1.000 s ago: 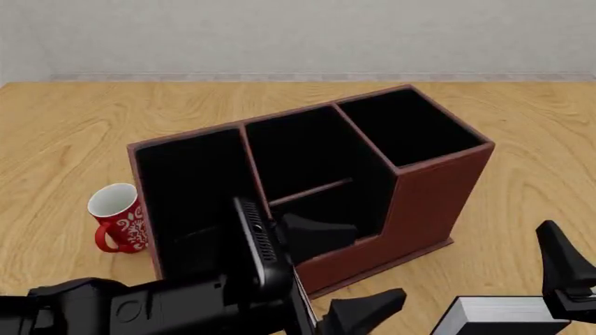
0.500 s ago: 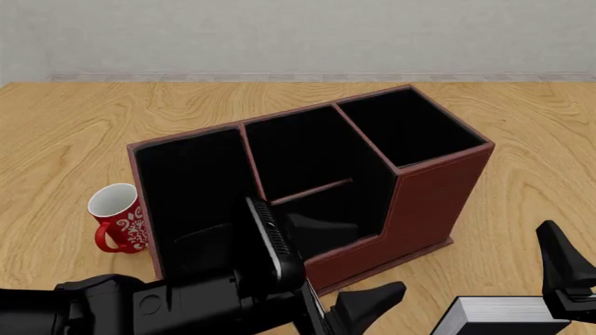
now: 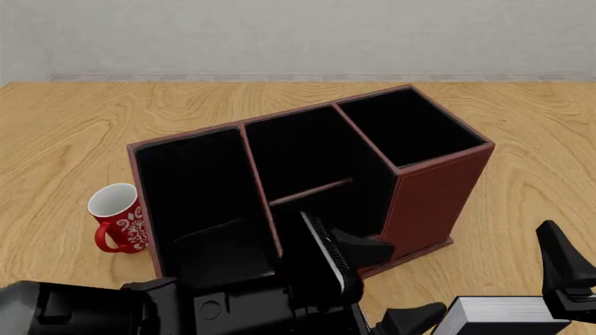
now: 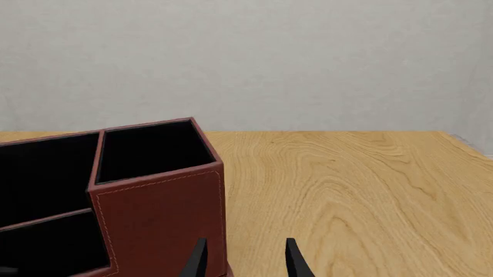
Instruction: Pick up the book and place it in the right compartment of the caddy.
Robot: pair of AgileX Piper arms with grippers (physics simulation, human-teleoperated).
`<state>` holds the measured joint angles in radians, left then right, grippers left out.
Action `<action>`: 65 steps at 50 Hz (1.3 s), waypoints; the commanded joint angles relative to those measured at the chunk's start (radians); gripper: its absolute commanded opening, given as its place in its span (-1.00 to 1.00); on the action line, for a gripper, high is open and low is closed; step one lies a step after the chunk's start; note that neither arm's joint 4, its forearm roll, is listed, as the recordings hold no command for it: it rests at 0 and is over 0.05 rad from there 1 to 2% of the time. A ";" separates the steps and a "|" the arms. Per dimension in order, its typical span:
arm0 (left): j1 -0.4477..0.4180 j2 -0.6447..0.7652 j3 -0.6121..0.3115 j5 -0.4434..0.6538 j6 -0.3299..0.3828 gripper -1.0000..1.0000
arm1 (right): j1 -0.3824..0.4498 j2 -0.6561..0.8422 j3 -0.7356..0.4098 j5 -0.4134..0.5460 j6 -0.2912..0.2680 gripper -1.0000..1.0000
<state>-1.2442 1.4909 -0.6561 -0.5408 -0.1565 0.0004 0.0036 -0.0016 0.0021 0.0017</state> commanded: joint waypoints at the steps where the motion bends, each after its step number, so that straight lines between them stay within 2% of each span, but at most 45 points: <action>1: -0.014 0.024 -0.046 0.027 0.000 1.00 | 0.000 0.000 0.000 0.000 0.000 1.00; 27: -0.024 0.157 -0.153 0.050 -0.011 1.00 | 0.000 0.000 0.000 0.000 0.000 1.00; 65: -0.036 0.306 -0.195 -0.030 -0.087 1.00 | 0.000 0.000 0.000 0.000 0.000 1.00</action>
<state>-1.2811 1.7968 -0.8577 -0.5568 -0.2218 0.0003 0.0036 -0.0016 0.0021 0.0017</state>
